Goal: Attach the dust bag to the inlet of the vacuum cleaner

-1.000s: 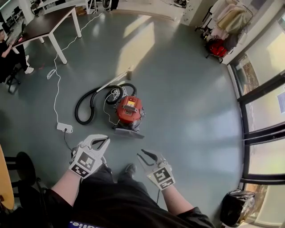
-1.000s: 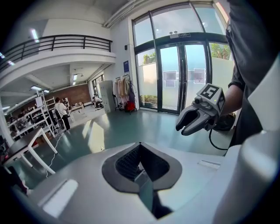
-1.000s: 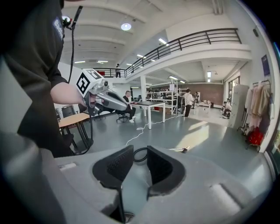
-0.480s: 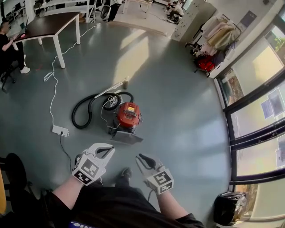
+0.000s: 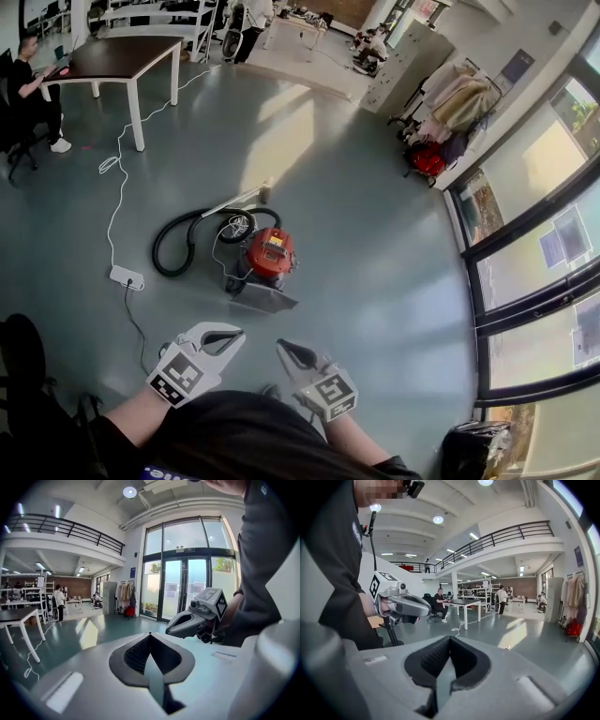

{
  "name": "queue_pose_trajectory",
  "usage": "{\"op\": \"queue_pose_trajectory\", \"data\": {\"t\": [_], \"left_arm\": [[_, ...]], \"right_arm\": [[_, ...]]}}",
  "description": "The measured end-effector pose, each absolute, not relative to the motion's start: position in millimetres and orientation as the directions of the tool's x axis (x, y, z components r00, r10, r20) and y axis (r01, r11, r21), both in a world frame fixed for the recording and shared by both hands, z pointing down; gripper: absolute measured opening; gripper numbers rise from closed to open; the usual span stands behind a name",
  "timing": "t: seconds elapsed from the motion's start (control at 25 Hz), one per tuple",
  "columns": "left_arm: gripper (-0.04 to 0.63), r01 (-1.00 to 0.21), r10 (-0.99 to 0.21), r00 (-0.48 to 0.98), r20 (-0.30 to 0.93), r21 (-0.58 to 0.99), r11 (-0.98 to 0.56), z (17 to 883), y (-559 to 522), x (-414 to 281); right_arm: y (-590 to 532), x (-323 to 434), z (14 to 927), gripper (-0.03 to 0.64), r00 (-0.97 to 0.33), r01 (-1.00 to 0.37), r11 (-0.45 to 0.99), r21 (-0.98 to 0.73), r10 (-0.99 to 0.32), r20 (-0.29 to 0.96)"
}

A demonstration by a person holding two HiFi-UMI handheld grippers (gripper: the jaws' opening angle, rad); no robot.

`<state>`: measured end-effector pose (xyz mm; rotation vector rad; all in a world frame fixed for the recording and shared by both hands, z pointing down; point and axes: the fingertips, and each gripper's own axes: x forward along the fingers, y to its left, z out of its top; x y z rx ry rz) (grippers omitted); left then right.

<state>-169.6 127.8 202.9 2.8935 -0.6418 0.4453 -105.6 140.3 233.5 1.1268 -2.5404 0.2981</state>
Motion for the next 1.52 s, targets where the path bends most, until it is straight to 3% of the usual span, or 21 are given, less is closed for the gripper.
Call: {"op": "queue_pose_trajectory", "data": {"t": [0.32,0.68,1.52], "left_arm": [[0.015,-0.436,-0.396,0.882,0.256,0.124,-0.891,182.5,165.6,-102.3],[0.015,-0.412,-0.371,0.884,0.285,0.099,-0.906,180.7,194.2,-69.9],[0.015,-0.377,-0.342,0.9,0.27,0.087,-0.922,177.2,196.4,-78.6]], "right_arm": [[153.8,-60.7,199.8,-0.006,-0.696,-0.718,0.672,-0.18,-0.684,0.219],[173.7,-37.5,194.2,-0.006,-0.708,-0.705,0.674,-0.221,-0.688,0.159],[181.0,-48.3,200.2,-0.006,-0.691,-0.723,0.67,-0.169,-0.694,0.203]]}}
